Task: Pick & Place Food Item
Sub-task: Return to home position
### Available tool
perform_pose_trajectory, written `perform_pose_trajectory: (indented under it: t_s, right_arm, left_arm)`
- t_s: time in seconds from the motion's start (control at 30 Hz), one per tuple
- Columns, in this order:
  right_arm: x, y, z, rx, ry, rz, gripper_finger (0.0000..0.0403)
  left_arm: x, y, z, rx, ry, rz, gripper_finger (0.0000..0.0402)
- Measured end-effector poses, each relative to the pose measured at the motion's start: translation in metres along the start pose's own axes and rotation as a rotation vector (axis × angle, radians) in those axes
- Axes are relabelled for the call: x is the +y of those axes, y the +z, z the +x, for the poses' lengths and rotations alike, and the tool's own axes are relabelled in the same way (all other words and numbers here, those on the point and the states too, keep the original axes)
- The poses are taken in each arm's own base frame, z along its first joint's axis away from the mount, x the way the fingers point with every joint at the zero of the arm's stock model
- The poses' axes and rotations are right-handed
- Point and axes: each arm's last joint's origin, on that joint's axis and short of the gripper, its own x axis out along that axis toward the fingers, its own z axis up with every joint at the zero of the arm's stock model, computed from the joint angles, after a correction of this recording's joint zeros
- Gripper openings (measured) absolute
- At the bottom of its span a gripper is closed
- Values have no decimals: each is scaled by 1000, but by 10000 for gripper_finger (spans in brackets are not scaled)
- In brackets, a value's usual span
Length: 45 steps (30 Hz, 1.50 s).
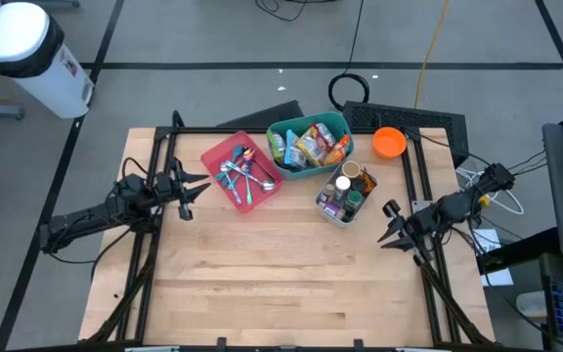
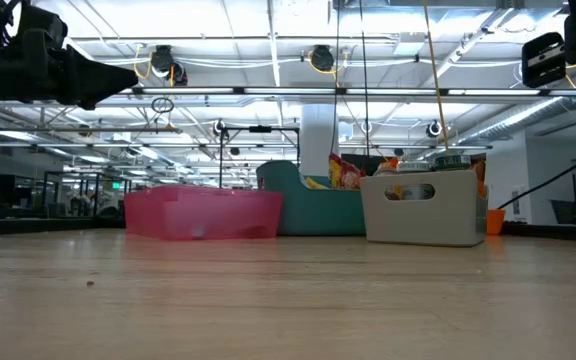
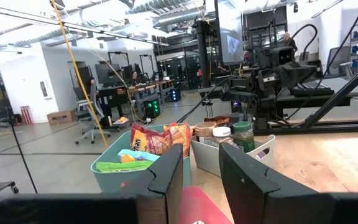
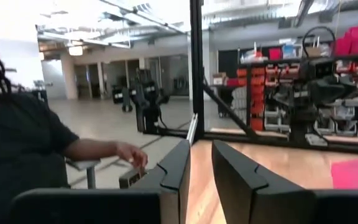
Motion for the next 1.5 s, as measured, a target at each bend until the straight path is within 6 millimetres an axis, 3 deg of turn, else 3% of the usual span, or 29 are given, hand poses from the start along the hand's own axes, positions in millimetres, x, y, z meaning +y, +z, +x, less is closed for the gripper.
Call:
perform_pose_trajectory:
  t_s: [0.37,1.03,1.5]
  right_arm:
    - [-1,-16,-1,163,-6,-17,59]
    - [-1,-16,-1,162,-3,-65,59]
    - [-1,-14,-1,146,-9,54,59]
  left_arm:
    - [0,0,0,0,0,0,108]
    - [0,0,0,0,0,0,108]
    - [0,0,0,1,0,0,108]
